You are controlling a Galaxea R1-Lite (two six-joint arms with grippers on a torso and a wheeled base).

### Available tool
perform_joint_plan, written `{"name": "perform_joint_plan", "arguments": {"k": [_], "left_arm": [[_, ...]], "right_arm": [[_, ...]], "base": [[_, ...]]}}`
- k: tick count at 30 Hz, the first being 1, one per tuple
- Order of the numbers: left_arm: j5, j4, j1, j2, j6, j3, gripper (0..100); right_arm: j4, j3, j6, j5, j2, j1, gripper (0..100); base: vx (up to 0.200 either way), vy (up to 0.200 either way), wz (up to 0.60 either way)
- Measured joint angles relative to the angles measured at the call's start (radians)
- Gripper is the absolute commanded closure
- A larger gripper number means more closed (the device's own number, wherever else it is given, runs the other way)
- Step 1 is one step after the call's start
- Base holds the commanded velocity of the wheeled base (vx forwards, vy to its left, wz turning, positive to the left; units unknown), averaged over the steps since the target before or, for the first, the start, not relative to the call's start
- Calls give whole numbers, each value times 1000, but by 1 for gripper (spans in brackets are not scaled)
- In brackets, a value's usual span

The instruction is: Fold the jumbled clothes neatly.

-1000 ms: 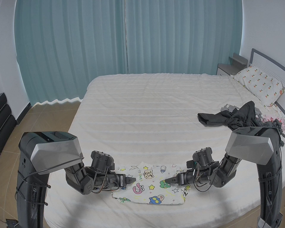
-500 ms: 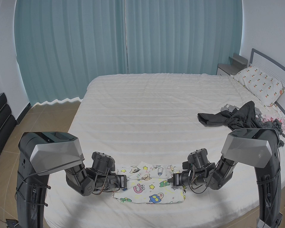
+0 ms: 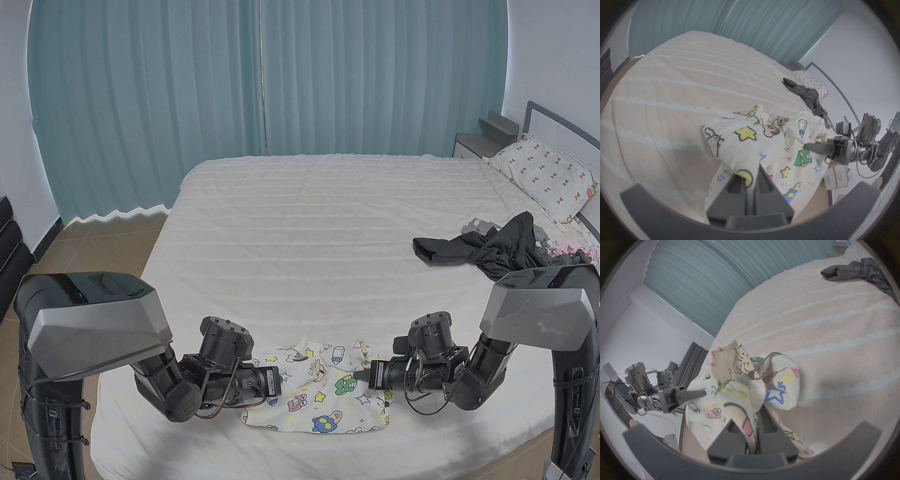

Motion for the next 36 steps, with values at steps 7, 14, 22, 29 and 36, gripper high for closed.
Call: {"name": "perform_joint_plan", "arguments": {"k": [7, 14, 22, 29, 36], "left_arm": [[0, 0, -37, -48, -12, 19, 100], [-1, 1, -61, -100, -63, 29, 100], [-4, 34, -76, -169, -93, 31, 100], [-6, 43, -93, -179, -97, 25, 100], [-2, 39, -95, -139, -95, 19, 100]], "right_arm": [[-1, 42, 2, 0, -51, -3, 100], [-1, 98, 16, 0, -117, -18, 100], [-1, 139, 33, 0, -181, -42, 100], [1, 163, 32, 0, -210, -65, 100], [7, 159, 30, -1, -209, -75, 100]], "base": [[0, -200, 0], [0, -200, 0], [0, -200, 0], [0, -200, 0], [0, -114, 0]]}}
